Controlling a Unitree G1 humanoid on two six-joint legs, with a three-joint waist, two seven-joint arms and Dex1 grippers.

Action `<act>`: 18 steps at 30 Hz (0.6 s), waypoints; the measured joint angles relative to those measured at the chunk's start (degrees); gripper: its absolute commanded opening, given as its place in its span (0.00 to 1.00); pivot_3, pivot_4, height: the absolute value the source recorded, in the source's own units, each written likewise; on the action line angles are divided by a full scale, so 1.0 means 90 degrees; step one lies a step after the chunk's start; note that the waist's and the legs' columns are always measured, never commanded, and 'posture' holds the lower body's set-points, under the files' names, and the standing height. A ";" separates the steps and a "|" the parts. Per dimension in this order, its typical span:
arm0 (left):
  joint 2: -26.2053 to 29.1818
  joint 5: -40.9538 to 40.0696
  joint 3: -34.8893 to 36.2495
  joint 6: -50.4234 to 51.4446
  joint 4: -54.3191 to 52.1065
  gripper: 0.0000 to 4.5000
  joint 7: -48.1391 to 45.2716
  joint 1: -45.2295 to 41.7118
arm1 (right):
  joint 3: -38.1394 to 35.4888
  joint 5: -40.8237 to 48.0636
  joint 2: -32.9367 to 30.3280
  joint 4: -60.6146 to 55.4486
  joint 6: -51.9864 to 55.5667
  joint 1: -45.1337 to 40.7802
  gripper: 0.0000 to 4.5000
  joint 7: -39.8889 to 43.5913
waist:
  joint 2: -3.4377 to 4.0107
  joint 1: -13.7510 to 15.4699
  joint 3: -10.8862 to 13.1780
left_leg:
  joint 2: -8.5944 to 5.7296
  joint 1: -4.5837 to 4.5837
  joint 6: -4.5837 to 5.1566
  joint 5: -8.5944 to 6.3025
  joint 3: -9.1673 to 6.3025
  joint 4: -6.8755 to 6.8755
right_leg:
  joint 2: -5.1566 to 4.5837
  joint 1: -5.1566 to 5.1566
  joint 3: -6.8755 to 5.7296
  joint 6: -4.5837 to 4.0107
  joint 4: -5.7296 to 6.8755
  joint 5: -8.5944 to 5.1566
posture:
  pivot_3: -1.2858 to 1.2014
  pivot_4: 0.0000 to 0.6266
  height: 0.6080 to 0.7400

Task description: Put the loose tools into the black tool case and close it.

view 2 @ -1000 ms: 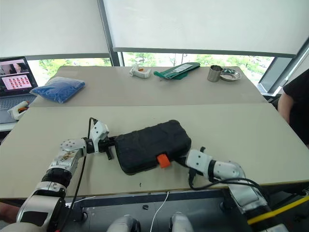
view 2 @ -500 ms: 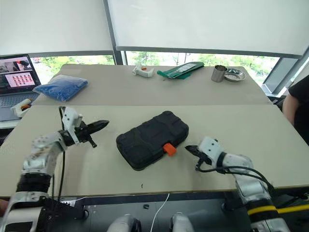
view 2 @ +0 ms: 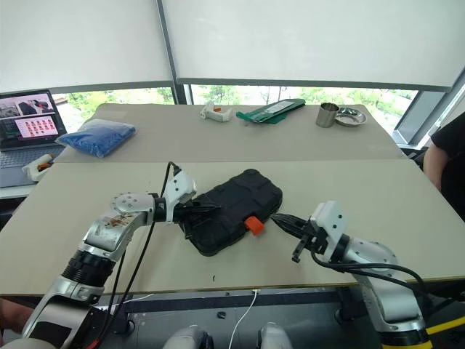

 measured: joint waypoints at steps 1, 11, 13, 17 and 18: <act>-0.0017 0.0003 0.0001 0.0017 0.0011 0.00 0.0023 0.0004 | 0.0144 -0.0081 0.0063 0.0003 0.0006 -0.0026 0.00 -0.0024 | 0.0008 0.0002 -0.0010 | 0.0000 0.0001 -0.0009 -0.0005 0.0000 0.0000 | -0.0001 0.0000 0.0000 0.0000 0.0000 0.0000 | 0.52 0.24 1.00; -0.0043 0.0002 0.0007 0.0182 -0.0029 0.00 -0.0049 -0.0013 | 0.0998 -0.0995 0.0346 0.0688 -0.0077 -0.0269 0.00 -0.0207 | 0.0030 0.0015 -0.0032 | -0.0006 -0.0006 0.0036 0.0019 0.0000 -0.0005 | -0.0002 -0.0004 0.0006 0.0002 -0.0001 -0.0005 | 0.52 0.24 1.00; -0.0036 0.0002 0.0007 0.0188 -0.0024 0.00 -0.0056 -0.0019 | 0.1126 -0.1060 0.0424 0.0933 -0.0074 -0.0361 0.00 -0.0170 | 0.0030 0.0012 -0.0032 | -0.0005 -0.0006 0.0035 0.0018 0.0000 -0.0005 | -0.0001 -0.0005 0.0007 0.0002 -0.0001 -0.0005 | 0.52 0.24 1.00; -0.0006 0.0005 0.0000 0.0190 -0.0011 0.00 -0.0134 -0.0033 | 0.1254 -0.1153 0.0498 0.1295 -0.0068 -0.0507 0.00 -0.0051 | 0.0027 0.0008 -0.0033 | -0.0004 -0.0005 0.0033 0.0017 0.0000 -0.0007 | -0.0001 -0.0006 0.0007 0.0001 -0.0002 -0.0006 | 0.52 0.24 1.00; -0.0004 0.0005 -0.0014 0.0190 -0.0011 0.00 -0.0164 -0.0038 | 0.1279 -0.1188 0.0495 0.1413 -0.0074 -0.0522 0.00 -0.0012 | 0.0027 0.0006 -0.0033 | -0.0004 -0.0006 0.0030 0.0016 0.0000 -0.0007 | -0.0001 -0.0007 0.0007 0.0001 -0.0002 -0.0006 | 0.52 0.24 1.00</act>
